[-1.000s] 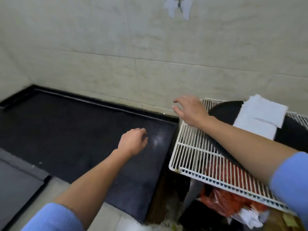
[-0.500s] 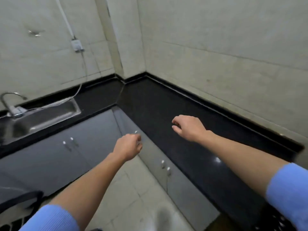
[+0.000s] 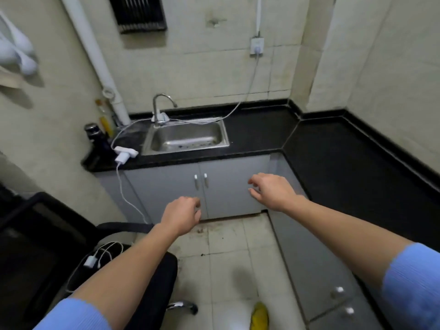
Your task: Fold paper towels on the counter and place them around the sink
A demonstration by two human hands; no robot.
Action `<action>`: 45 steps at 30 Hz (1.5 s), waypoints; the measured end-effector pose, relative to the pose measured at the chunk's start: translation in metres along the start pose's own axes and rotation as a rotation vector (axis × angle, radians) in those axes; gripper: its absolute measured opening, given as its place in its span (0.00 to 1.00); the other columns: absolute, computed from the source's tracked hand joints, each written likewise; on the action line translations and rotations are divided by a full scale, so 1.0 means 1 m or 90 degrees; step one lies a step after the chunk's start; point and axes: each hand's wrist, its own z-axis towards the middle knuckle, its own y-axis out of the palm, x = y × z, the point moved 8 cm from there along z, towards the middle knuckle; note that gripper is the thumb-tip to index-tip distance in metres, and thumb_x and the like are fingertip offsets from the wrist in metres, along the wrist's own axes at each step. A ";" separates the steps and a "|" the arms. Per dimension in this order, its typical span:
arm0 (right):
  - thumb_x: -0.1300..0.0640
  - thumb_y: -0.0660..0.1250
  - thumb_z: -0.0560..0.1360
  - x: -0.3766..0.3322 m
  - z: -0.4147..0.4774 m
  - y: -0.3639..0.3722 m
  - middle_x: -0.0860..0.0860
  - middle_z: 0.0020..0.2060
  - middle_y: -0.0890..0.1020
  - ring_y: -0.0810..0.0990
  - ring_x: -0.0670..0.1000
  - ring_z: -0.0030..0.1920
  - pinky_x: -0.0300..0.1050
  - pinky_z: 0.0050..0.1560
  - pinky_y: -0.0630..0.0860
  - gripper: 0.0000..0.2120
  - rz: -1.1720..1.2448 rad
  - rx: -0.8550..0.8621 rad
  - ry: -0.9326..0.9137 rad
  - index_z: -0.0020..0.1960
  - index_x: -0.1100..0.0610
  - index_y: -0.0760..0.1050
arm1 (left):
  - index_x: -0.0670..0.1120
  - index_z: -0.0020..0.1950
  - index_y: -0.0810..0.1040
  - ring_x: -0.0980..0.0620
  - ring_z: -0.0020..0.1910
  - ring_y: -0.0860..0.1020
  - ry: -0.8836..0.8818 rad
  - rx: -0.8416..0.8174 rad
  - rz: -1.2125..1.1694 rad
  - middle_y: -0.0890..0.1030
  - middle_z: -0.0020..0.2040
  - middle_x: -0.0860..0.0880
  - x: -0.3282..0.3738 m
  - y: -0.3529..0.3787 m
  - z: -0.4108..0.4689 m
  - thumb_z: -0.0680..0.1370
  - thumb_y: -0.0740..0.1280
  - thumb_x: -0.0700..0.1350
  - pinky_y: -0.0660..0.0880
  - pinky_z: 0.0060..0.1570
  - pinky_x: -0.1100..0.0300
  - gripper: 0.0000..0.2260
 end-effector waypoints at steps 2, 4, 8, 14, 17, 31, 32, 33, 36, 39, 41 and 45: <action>0.46 0.60 0.78 -0.011 0.047 0.015 0.49 0.59 0.79 0.78 0.54 0.58 0.48 0.54 0.73 0.16 0.008 -0.008 -0.037 0.63 0.51 0.73 | 0.49 0.58 0.77 0.46 0.50 0.79 -0.040 0.005 0.004 0.82 0.51 0.48 -0.035 -0.001 0.023 0.77 0.62 0.49 0.75 0.46 0.54 0.12; 0.46 0.60 0.78 -0.019 0.095 0.029 0.50 0.58 0.80 0.78 0.54 0.58 0.48 0.53 0.73 0.16 0.012 -0.013 -0.076 0.63 0.51 0.73 | 0.49 0.57 0.77 0.45 0.50 0.78 -0.077 0.012 0.010 0.82 0.51 0.48 -0.066 -0.004 0.052 0.77 0.62 0.50 0.74 0.45 0.54 0.11; 0.46 0.59 0.78 -0.028 0.189 0.048 0.50 0.58 0.79 0.78 0.55 0.57 0.48 0.53 0.74 0.16 0.025 -0.029 -0.135 0.63 0.50 0.73 | 0.49 0.56 0.77 0.44 0.52 0.78 -0.159 0.020 0.010 0.82 0.51 0.47 -0.118 -0.010 0.112 0.76 0.62 0.50 0.74 0.47 0.54 0.11; 0.48 0.60 0.77 -0.049 0.314 0.057 0.51 0.53 0.81 0.79 0.56 0.52 0.47 0.45 0.72 0.12 0.031 -0.033 -0.232 0.55 0.52 0.75 | 0.50 0.59 0.77 0.45 0.54 0.78 -0.260 0.028 -0.012 0.82 0.53 0.47 -0.182 -0.017 0.178 0.77 0.62 0.51 0.74 0.49 0.53 0.13; 0.47 0.61 0.77 -0.065 0.358 0.073 0.51 0.54 0.81 0.78 0.55 0.53 0.47 0.46 0.73 0.13 0.036 -0.059 -0.267 0.57 0.51 0.74 | 0.50 0.59 0.77 0.44 0.54 0.78 -0.298 0.011 -0.015 0.82 0.52 0.47 -0.211 -0.013 0.197 0.77 0.62 0.51 0.74 0.50 0.53 0.13; 0.47 0.60 0.77 -0.120 0.599 0.150 0.50 0.61 0.78 0.77 0.54 0.59 0.48 0.54 0.74 0.17 0.011 -0.147 -0.267 0.65 0.50 0.72 | 0.47 0.50 0.77 0.44 0.51 0.78 -0.313 0.047 -0.055 0.81 0.49 0.48 -0.381 -0.029 0.371 0.76 0.63 0.49 0.72 0.43 0.54 0.08; 0.47 0.60 0.78 -0.127 0.618 0.154 0.50 0.61 0.78 0.77 0.54 0.59 0.48 0.54 0.74 0.17 0.005 -0.150 -0.264 0.64 0.50 0.71 | 0.47 0.50 0.77 0.45 0.51 0.78 -0.305 0.048 -0.059 0.81 0.49 0.48 -0.394 -0.032 0.384 0.76 0.63 0.49 0.72 0.43 0.54 0.08; 0.47 0.60 0.77 -0.133 0.637 0.159 0.50 0.60 0.78 0.77 0.54 0.59 0.49 0.54 0.74 0.17 0.002 -0.152 -0.260 0.65 0.50 0.71 | 0.47 0.50 0.77 0.45 0.51 0.78 -0.298 0.045 -0.060 0.81 0.49 0.48 -0.406 -0.036 0.397 0.76 0.63 0.49 0.73 0.44 0.53 0.08; 0.46 0.60 0.77 -0.155 0.683 0.176 0.51 0.60 0.78 0.77 0.56 0.59 0.50 0.54 0.74 0.18 -0.006 -0.183 -0.250 0.65 0.50 0.71 | 0.47 0.52 0.78 0.46 0.51 0.78 -0.289 0.035 -0.053 0.81 0.49 0.48 -0.440 -0.043 0.425 0.77 0.63 0.49 0.73 0.45 0.53 0.09; 0.47 0.60 0.77 -0.180 0.722 0.196 0.53 0.60 0.77 0.76 0.57 0.59 0.51 0.54 0.74 0.19 -0.032 -0.215 -0.268 0.65 0.51 0.70 | 0.47 0.52 0.78 0.46 0.49 0.78 -0.302 0.027 -0.072 0.81 0.48 0.48 -0.471 -0.043 0.443 0.78 0.62 0.48 0.73 0.43 0.53 0.09; 0.48 0.60 0.77 -0.199 0.751 0.207 0.54 0.59 0.77 0.77 0.58 0.59 0.50 0.52 0.74 0.17 -0.041 -0.222 -0.290 0.63 0.53 0.71 | 0.47 0.51 0.77 0.47 0.46 0.77 -0.312 0.023 -0.082 0.80 0.46 0.48 -0.491 -0.038 0.454 0.78 0.62 0.49 0.75 0.42 0.52 0.08; 0.50 0.60 0.77 -0.234 0.818 0.234 0.57 0.56 0.77 0.77 0.60 0.57 0.49 0.48 0.73 0.16 -0.051 -0.237 -0.300 0.62 0.56 0.70 | 0.46 0.52 0.76 0.47 0.45 0.77 -0.332 0.001 -0.087 0.79 0.46 0.48 -0.529 -0.026 0.475 0.79 0.61 0.49 0.75 0.43 0.52 0.09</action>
